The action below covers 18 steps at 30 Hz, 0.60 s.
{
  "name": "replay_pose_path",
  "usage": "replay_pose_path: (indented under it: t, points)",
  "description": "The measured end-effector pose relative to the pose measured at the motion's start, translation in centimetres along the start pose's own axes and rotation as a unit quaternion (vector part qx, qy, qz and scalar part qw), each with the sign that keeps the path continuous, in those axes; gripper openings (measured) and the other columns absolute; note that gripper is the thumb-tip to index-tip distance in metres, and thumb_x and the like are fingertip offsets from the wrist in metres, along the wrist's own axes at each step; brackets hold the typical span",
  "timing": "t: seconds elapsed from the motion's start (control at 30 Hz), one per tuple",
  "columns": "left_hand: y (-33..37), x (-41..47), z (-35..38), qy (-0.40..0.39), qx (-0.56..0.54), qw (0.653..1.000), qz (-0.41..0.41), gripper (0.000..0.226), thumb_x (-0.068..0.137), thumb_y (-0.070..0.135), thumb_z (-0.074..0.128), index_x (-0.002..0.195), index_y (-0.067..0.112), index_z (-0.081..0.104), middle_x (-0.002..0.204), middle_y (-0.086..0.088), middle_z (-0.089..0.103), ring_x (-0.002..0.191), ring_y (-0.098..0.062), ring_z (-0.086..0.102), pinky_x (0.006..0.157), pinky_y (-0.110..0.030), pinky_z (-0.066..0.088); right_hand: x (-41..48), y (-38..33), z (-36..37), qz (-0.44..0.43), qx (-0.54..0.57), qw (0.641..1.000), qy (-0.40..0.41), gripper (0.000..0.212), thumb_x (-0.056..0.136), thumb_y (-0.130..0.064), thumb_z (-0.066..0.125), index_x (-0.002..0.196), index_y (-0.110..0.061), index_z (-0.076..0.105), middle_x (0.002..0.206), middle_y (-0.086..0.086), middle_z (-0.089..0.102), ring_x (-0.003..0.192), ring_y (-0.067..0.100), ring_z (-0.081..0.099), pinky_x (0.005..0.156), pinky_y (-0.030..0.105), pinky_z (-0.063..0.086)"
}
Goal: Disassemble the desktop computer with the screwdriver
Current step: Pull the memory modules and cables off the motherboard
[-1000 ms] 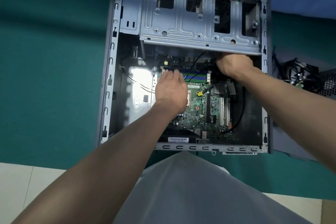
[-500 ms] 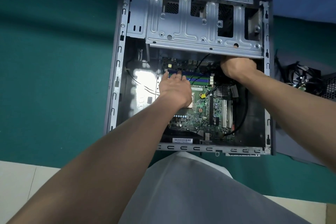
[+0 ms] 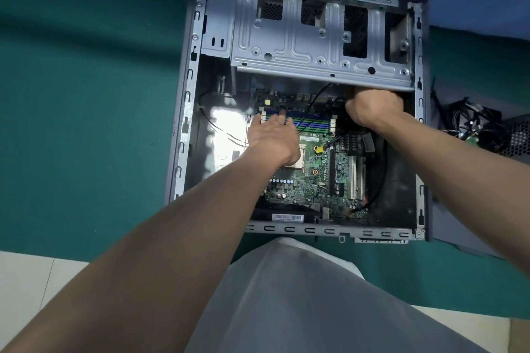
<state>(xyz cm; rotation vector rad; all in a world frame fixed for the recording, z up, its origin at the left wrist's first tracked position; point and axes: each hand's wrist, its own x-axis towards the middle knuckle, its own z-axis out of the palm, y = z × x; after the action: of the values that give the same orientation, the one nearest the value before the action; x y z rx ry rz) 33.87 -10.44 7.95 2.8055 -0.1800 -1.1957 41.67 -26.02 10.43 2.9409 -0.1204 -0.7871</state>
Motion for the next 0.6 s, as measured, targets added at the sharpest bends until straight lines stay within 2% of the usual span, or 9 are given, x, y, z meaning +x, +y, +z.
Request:
replay_pose_path:
  t: [0.1, 0.2, 0.3, 0.33, 0.47, 0.6]
  points:
    - [-0.13, 0.03, 0.08, 0.003, -0.014, 1.000, 0.000, 0.070, 0.097, 0.018, 0.042, 0.154, 0.015, 0.001, 0.161, -0.006, -0.002, 0.148, -0.020, 0.001, 0.119, -0.048, -0.001, -0.52, 0.07, 0.28, -0.019, -0.035, 0.999, 0.023, 0.034, 0.095, -0.021, 0.040, 0.062, -0.012, 0.044, 0.062, 0.005, 0.044, 0.055, 0.022, 0.040, 0.068, 0.034, 0.035]
    - [-0.24, 0.02, 0.14, 0.004, -0.015, 1.000, 0.000, 0.070, 0.097, 0.018, 0.042, 0.154, 0.015, 0.001, 0.161, -0.005, -0.002, 0.148, -0.019, 0.001, 0.119, -0.049, -0.001, -0.94, -0.08, 0.49, -0.032, -0.043, 0.997, 0.051, 0.029, 0.090, -0.012, 0.048, 0.061, -0.008, 0.040, 0.059, 0.006, 0.042, 0.053, 0.025, 0.042, 0.064, 0.034, 0.038]
    - [-0.19, 0.07, 0.21, 0.005, -0.017, 1.000, -0.001, 0.070, 0.097, 0.018, 0.041, 0.154, 0.016, 0.001, 0.161, -0.005, -0.003, 0.148, -0.019, 0.001, 0.119, -0.049, -0.001, -1.06, -0.23, 0.38, -0.047, -0.028, 0.997, 0.045, 0.015, 0.088, -0.010, 0.049, 0.074, -0.003, 0.051, 0.068, 0.010, 0.050, 0.060, 0.029, 0.046, 0.066, 0.036, 0.040]
    - [-0.21, 0.06, 0.23, 0.006, -0.017, 1.000, -0.001, 0.070, 0.097, 0.018, 0.041, 0.154, 0.016, 0.001, 0.161, -0.004, -0.004, 0.148, -0.019, 0.001, 0.119, -0.049, -0.001, -1.00, -0.27, 0.33, -0.052, -0.025, 0.998, 0.038, 0.016, 0.090, -0.013, 0.048, 0.078, -0.003, 0.052, 0.072, 0.011, 0.051, 0.063, 0.030, 0.047, 0.068, 0.036, 0.041]
    - [-0.36, 0.01, 0.32, 0.007, -0.026, 1.000, 0.001, 0.070, 0.097, 0.018, 0.041, 0.154, 0.017, 0.000, 0.161, -0.003, -0.005, 0.148, -0.018, 0.000, 0.119, -0.050, 0.000, -0.94, -0.33, 0.06, -0.028, -0.056, 0.998, 0.017, 0.037, 0.096, -0.020, 0.038, 0.062, -0.007, 0.047, 0.062, 0.007, 0.045, 0.056, 0.022, 0.042, 0.069, 0.034, 0.036]
    - [-0.41, -0.01, 0.26, 0.008, -0.027, 1.000, 0.004, 0.070, 0.097, 0.018, 0.040, 0.154, 0.017, 0.000, 0.161, -0.004, -0.004, 0.148, -0.019, 0.001, 0.119, -0.051, -0.001, -0.76, -0.22, 0.06, -0.027, -0.023, 0.999, 0.015, 0.031, 0.093, -0.016, 0.045, 0.065, -0.005, 0.046, 0.068, 0.011, 0.049, 0.071, 0.031, 0.048, 0.070, 0.035, 0.038]
